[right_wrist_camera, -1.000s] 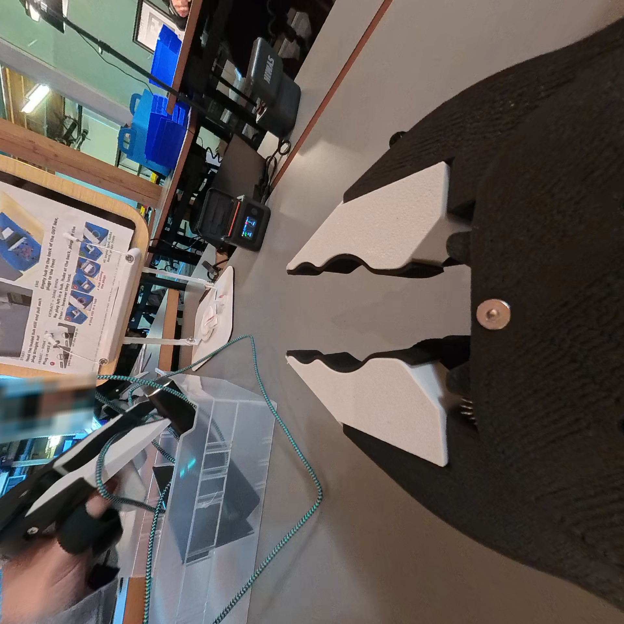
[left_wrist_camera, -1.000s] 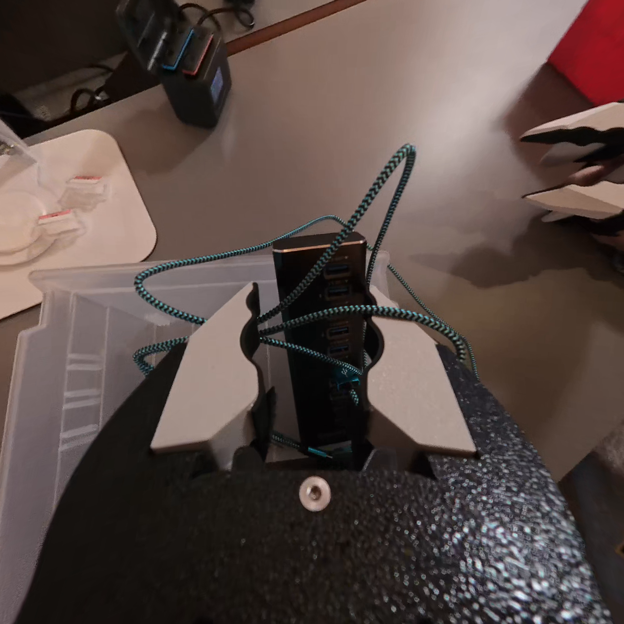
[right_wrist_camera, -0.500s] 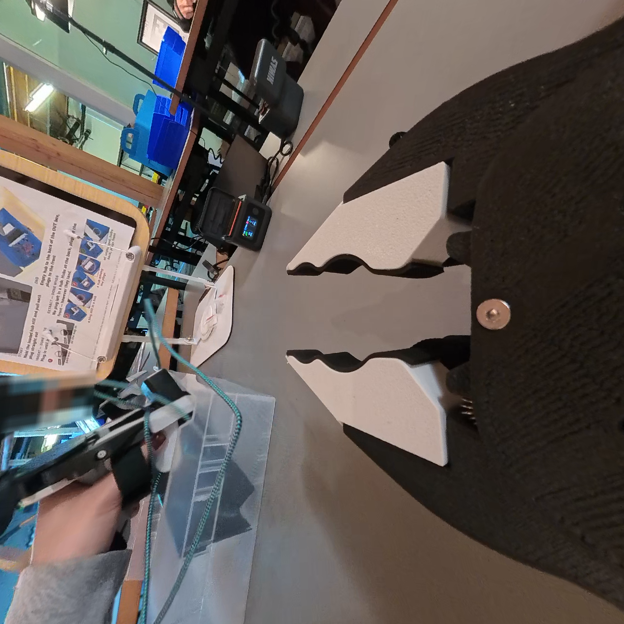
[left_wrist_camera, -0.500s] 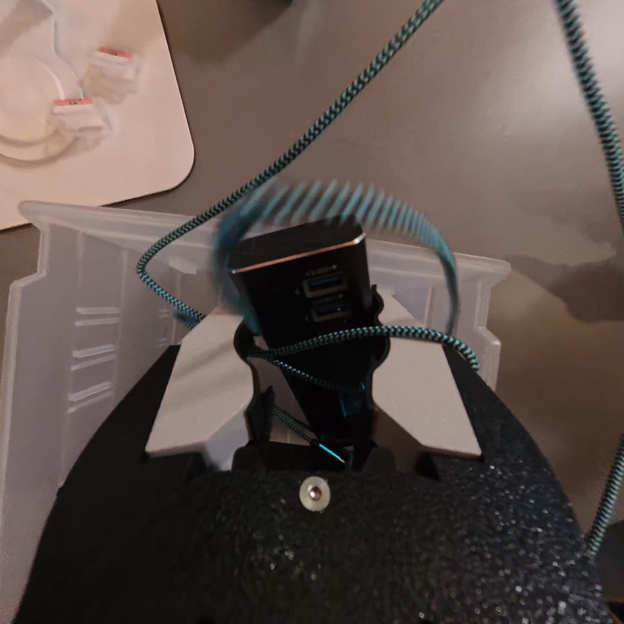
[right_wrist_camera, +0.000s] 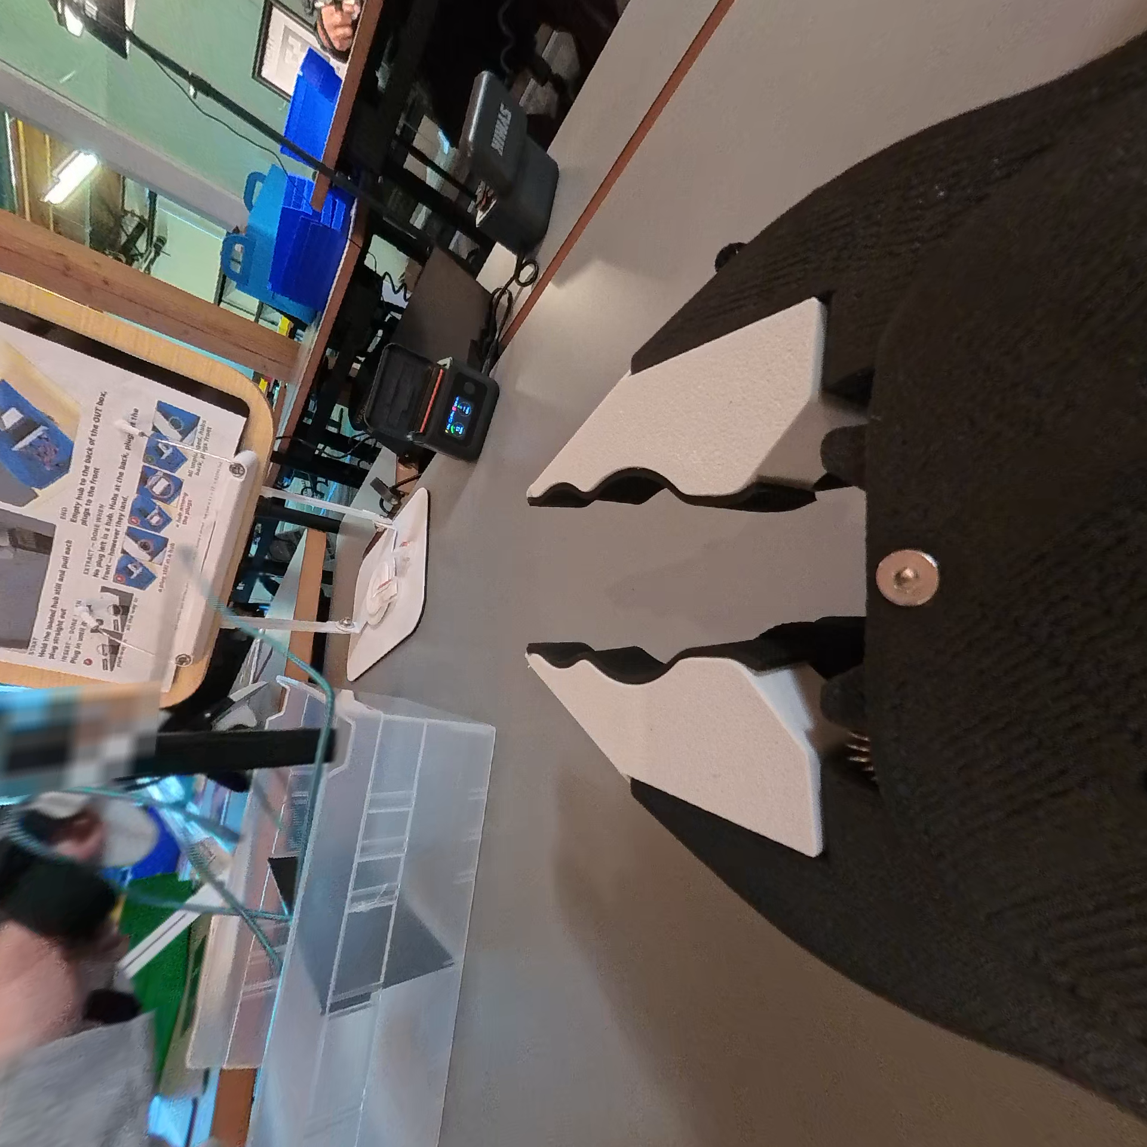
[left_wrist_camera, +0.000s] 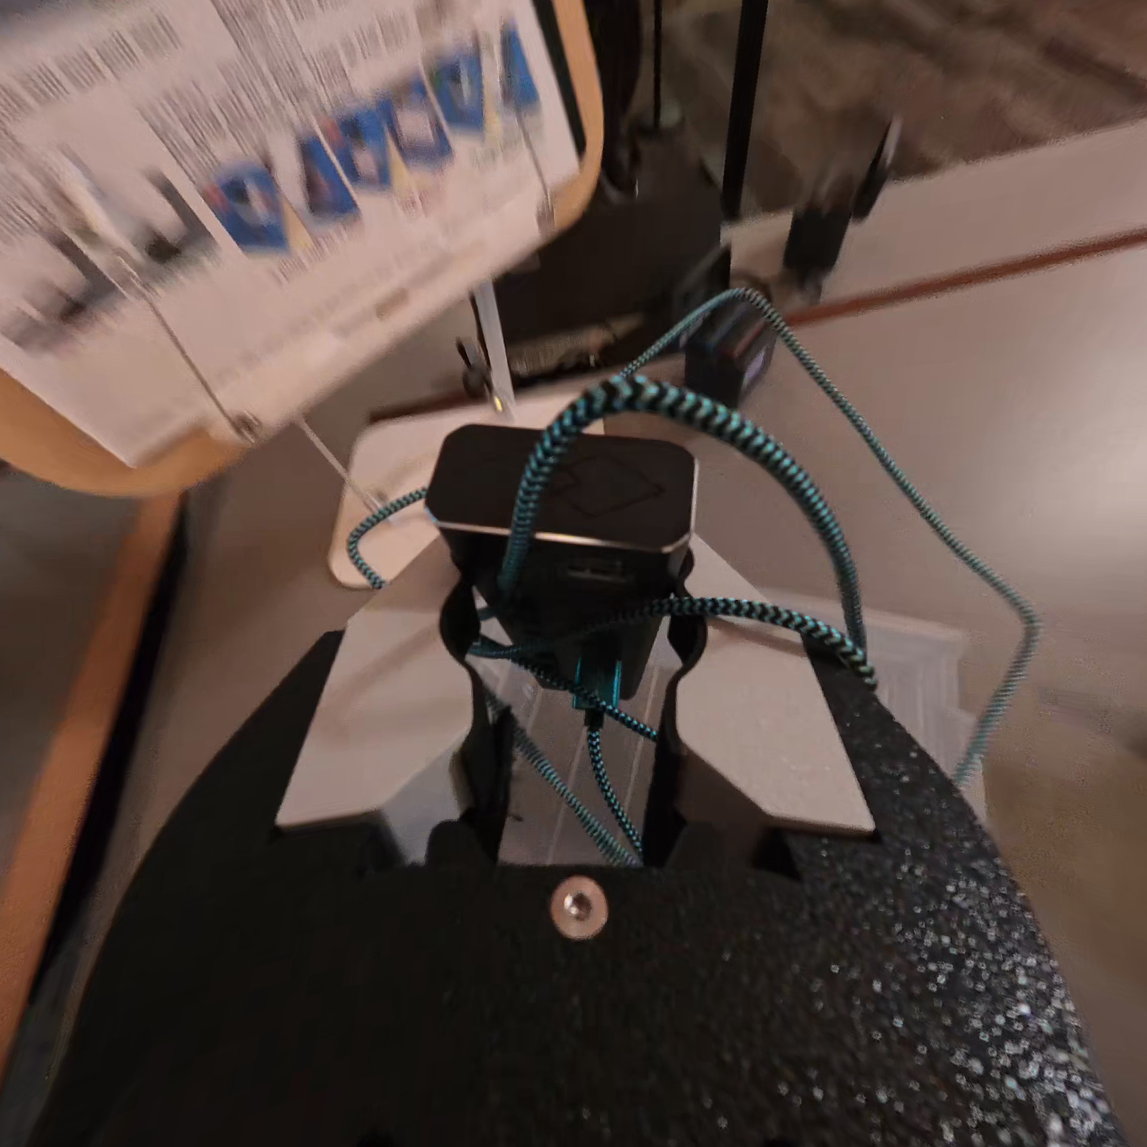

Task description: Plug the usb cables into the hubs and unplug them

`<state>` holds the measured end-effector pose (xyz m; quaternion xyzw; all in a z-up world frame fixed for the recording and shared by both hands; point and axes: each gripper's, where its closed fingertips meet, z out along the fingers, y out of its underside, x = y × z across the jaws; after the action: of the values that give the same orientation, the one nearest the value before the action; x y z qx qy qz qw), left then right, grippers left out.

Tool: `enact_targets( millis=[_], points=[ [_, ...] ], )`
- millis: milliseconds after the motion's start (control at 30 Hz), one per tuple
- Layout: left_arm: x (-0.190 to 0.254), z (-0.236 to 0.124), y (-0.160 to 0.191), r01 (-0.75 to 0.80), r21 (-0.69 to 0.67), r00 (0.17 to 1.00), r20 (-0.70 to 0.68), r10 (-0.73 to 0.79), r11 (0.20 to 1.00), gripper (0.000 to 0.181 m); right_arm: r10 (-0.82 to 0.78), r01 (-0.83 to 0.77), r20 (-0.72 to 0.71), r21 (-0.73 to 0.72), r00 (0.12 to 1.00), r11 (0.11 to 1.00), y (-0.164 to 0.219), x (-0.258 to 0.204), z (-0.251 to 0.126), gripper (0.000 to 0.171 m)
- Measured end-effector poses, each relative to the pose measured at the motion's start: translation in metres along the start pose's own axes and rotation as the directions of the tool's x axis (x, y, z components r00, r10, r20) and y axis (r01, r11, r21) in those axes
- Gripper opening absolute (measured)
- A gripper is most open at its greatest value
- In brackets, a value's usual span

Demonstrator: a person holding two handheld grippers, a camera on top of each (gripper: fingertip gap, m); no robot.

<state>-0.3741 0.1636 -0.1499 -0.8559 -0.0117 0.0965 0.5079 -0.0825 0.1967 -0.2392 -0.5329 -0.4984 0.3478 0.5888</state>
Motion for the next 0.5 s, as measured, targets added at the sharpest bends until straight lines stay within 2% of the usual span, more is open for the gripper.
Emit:
enact_targets(
  millis=[133, 267, 400, 500],
  points=[
    [-0.001, -0.045, -0.074, -0.106, 0.177, 0.993, 0.071, 0.095, 0.979, 0.059, -0.002, 0.002, -0.005, 0.003, 1.0, 1.0, 0.0, 0.001, 0.0, 0.042],
    [0.025, -0.095, -0.154, -0.204, 0.321, 0.979, 0.075, 0.189, 0.925, 0.059, -0.023, 0.024, -0.043, 0.015, 0.999, 1.0, -0.003, 0.008, -0.003, 0.042],
    [0.085, -0.126, -0.219, -0.223, 0.423, 0.961, -0.057, 0.271, 0.878, 0.059, -0.077, 0.087, -0.198, 0.044, 0.977, 0.995, -0.015, 0.036, -0.016, 0.042],
    [0.149, -0.121, -0.235, -0.216, 0.442, 0.91, -0.23, 0.344, 0.87, 0.059, -0.061, 0.096, -0.359, 0.081, 0.931, 0.992, -0.024, 0.067, -0.04, 0.044]
  ],
)
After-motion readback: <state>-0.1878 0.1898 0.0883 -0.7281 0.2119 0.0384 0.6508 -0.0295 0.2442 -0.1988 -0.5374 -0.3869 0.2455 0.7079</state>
